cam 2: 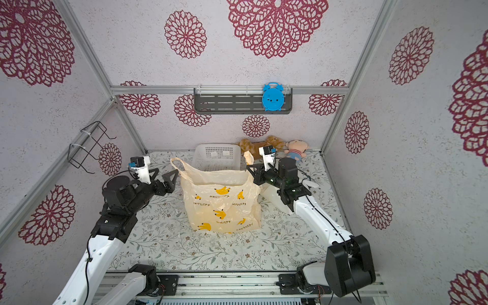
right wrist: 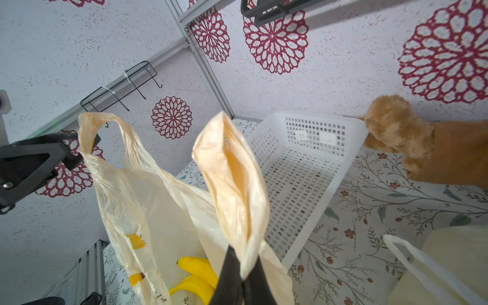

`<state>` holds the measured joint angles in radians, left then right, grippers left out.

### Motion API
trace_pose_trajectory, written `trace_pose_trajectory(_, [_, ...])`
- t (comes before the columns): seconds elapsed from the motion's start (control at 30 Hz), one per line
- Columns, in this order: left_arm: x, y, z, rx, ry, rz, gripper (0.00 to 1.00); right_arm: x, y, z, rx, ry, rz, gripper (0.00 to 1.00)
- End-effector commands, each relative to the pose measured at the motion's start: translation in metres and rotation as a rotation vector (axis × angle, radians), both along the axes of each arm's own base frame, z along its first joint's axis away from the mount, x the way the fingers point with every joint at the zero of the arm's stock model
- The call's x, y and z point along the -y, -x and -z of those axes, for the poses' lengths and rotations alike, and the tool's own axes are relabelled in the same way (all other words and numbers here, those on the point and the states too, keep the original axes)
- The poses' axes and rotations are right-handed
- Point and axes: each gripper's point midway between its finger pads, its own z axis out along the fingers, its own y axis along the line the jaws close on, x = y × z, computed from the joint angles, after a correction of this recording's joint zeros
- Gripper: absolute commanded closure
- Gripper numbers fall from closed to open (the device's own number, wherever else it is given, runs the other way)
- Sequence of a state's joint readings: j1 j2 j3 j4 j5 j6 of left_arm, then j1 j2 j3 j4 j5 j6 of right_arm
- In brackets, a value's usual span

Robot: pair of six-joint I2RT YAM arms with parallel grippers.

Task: Place the banana into a plastic bag & tie a knot
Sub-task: Adjust the plastic bag at the center of the board.

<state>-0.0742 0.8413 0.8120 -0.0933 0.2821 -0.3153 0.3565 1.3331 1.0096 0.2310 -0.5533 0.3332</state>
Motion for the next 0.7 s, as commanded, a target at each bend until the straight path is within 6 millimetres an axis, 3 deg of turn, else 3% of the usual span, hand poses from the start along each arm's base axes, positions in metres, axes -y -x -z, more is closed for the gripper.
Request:
trace_pose_trajectory(0.0, [0.012, 0.008, -0.026, 0.171, 0.065, 0.146, 0.03, -0.002, 0.0, -0.013, 0.031, -0.005, -0.03, 1.0])
trace_pose_trajectory(0.27, [0.038, -0.002, 0.014, 0.196, 0.015, 0.387, 0.03, -0.006, 0.0, -0.014, 0.021, -0.011, -0.05, 1.0])
trace_pose_trajectory(0.4, [0.045, 0.0, 0.02, 0.256, -0.003, 0.463, 0.03, -0.006, 0.0, -0.014, 0.015, -0.005, -0.055, 1.0])
trace_pose_trajectory(0.67, [0.048, -0.017, 0.031, 0.26, -0.001, 0.528, 0.03, -0.01, -0.002, -0.014, 0.009, -0.005, -0.078, 1.0])
